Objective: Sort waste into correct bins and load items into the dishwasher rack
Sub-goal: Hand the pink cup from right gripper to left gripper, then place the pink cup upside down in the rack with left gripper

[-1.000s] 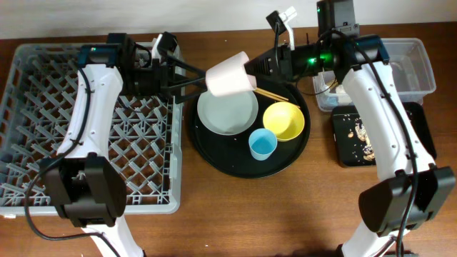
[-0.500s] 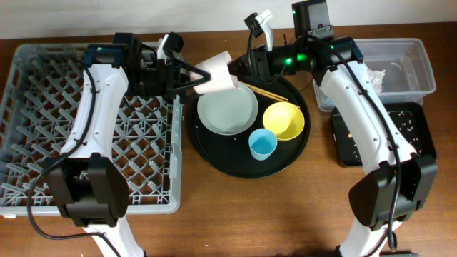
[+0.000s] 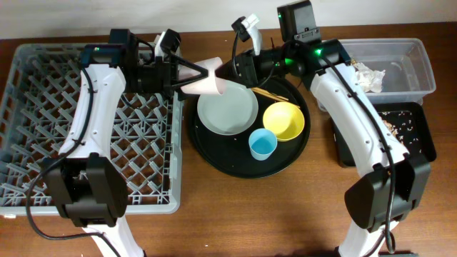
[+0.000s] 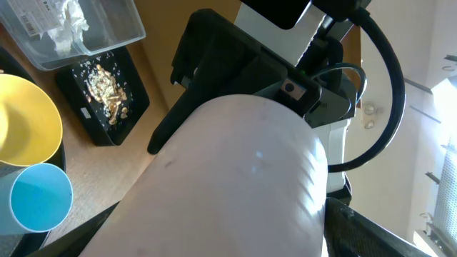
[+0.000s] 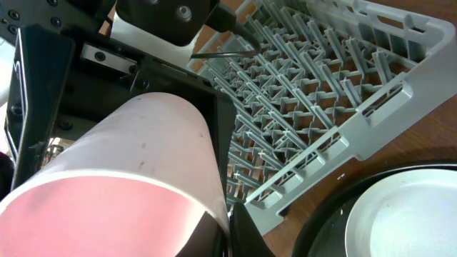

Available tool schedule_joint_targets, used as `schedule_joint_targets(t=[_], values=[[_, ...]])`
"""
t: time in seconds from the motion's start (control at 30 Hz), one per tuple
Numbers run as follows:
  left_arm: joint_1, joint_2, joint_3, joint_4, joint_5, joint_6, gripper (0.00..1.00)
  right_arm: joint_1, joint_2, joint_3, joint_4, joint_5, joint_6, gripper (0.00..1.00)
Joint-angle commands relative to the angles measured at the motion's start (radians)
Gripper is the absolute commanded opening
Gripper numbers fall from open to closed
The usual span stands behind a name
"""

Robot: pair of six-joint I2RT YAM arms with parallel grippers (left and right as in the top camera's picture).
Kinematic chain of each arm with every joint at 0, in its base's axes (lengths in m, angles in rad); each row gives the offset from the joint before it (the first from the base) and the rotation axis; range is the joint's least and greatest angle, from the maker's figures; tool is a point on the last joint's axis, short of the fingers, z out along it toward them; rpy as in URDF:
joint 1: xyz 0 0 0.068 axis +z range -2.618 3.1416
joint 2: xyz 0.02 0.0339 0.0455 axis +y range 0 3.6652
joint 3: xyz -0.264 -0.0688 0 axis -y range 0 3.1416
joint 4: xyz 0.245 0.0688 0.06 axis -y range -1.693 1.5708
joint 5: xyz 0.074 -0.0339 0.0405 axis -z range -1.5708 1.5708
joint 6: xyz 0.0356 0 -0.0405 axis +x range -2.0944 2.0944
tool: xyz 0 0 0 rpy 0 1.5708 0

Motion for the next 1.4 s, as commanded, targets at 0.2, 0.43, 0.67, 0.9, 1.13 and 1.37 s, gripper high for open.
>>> schedule_joint_targets(t=[0.2, 0.43, 0.67, 0.9, 1.13, 1.37], values=[[-0.018, -0.029, 0.010, 0.008, 0.014, -0.008, 0.48, 0.017, 0.009, 0.007, 0.008, 0.024, -0.006, 0.18], [-0.018, -0.029, 0.010, 0.054, 0.015, -0.008, 0.37, -0.026, 0.008, 0.008, 0.000, 0.019, -0.002, 0.53], [0.027, -0.029, 0.010, 0.166, -0.011, -0.009, 0.37, -0.176, -0.007, 0.008, -0.014, -0.216, 0.005, 0.60], [0.099, -0.042, 0.063, 0.161, -0.491, -0.011, 0.37, -0.252, -0.011, 0.008, -0.270, 0.067, -0.056, 0.61], [0.092, -0.092, 0.154, -0.090, -1.357, -0.138, 0.38, -0.172, -0.011, 0.008, -0.429, 0.491, -0.074, 0.62], [0.084, -0.090, 0.016, -0.079, -1.452, -0.193, 0.38, -0.158, -0.010, 0.008, -0.451, 0.537, -0.074, 0.62]])
